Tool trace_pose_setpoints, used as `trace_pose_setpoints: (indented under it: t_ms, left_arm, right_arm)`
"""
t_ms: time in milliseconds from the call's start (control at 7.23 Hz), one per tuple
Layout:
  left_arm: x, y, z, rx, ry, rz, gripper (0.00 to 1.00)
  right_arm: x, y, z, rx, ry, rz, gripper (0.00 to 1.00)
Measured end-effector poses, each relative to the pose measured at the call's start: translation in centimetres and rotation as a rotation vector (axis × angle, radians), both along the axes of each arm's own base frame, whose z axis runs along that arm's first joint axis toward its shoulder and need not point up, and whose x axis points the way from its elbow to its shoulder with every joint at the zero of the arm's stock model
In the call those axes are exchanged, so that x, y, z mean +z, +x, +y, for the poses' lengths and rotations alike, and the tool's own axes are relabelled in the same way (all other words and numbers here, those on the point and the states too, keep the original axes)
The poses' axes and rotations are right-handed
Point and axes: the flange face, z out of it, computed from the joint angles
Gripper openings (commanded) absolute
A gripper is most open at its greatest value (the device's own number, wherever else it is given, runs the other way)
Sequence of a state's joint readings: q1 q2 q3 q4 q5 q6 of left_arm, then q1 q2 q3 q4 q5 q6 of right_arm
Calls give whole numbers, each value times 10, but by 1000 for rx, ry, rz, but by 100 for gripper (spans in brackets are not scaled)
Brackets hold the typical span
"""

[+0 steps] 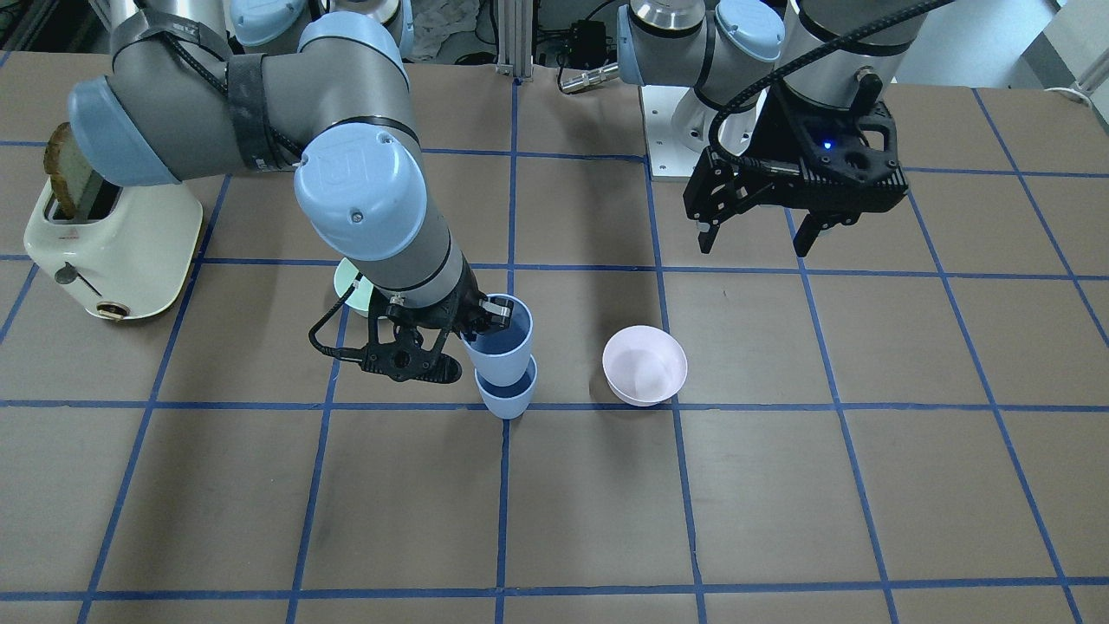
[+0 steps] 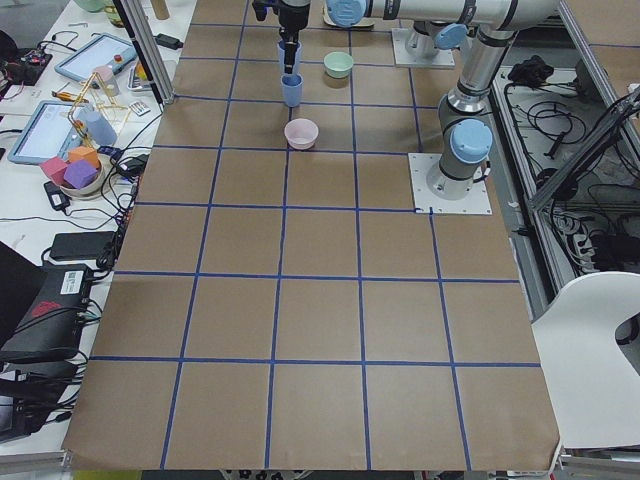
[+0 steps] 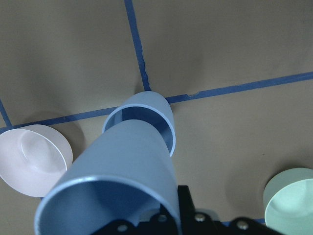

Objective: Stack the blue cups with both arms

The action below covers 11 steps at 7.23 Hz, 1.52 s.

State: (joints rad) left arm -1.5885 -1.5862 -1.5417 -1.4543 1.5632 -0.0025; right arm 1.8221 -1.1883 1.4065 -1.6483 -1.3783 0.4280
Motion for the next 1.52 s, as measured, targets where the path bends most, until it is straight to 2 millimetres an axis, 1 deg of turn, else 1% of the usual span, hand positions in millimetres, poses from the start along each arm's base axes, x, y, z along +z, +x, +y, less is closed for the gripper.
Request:
trace_pose_setpoints:
  t_ms: [415, 553, 830, 1245, 1383, 1521]
  left_arm:
    - [1, 0, 1, 0, -1, -3, 100]
    - [1, 0, 1, 0, -2, -3, 100]
    - [1, 0, 1, 0, -2, -2, 100]
    - [2, 0, 1, 0, -4, -2, 100]
    - [2, 0, 2, 0, -4, -2, 100]
    - [2, 0, 2, 0, -5, -3, 100]
  right_arm:
    - [-14, 1, 3, -2, 24, -3, 0]
    - [-17, 1, 3, -2, 28, -2, 17]
    - [-18, 2, -1, 0, 6, -7, 84]
    - [-15, 1, -5, 3, -29, -8, 93]
    - [-8, -2, -7, 1, -43, -6, 100]
    - [7, -10, -9, 8, -78, 11, 100]
